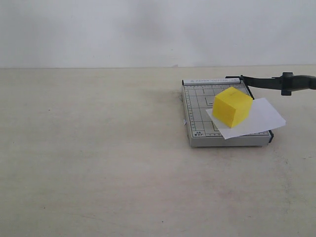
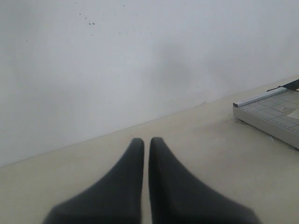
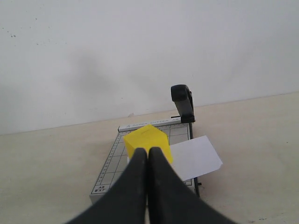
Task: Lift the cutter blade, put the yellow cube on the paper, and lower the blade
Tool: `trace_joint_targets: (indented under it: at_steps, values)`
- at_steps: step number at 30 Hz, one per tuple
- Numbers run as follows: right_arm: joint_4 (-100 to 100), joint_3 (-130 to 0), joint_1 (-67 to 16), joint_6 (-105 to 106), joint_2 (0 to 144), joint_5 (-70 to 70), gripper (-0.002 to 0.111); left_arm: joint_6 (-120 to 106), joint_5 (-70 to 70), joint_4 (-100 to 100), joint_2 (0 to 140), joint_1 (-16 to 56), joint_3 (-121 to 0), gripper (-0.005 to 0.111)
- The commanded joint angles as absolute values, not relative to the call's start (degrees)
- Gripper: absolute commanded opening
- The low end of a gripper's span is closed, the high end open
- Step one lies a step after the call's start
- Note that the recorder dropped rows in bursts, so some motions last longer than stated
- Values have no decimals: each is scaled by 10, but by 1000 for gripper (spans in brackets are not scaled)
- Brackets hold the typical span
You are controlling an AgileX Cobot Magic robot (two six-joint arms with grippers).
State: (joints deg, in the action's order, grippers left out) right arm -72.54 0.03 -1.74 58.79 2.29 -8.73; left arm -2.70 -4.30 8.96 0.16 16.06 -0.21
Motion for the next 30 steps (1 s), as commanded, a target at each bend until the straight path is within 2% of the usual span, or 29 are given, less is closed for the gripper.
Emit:
trace_joint_targets:
  at_steps: [1,18,23,27,30]
  values:
    - [-725,0,-18,590,18,-88,0,-23,-43,83,0,159,0,4]
    - [-726,0,-18,589,18,-74,0,-23,-43,83,0,159,0,4]
    - [-790,0,-18,475,18,-100,0,-23,-43,83,0,159,0,4]
    - [-790,0,-18,468,19,-117,0,-23,-43,83,0,159,0,4]
    - [-777,-56,-18,505,30,-149,0,-23,-43,83,0,159,0,4]
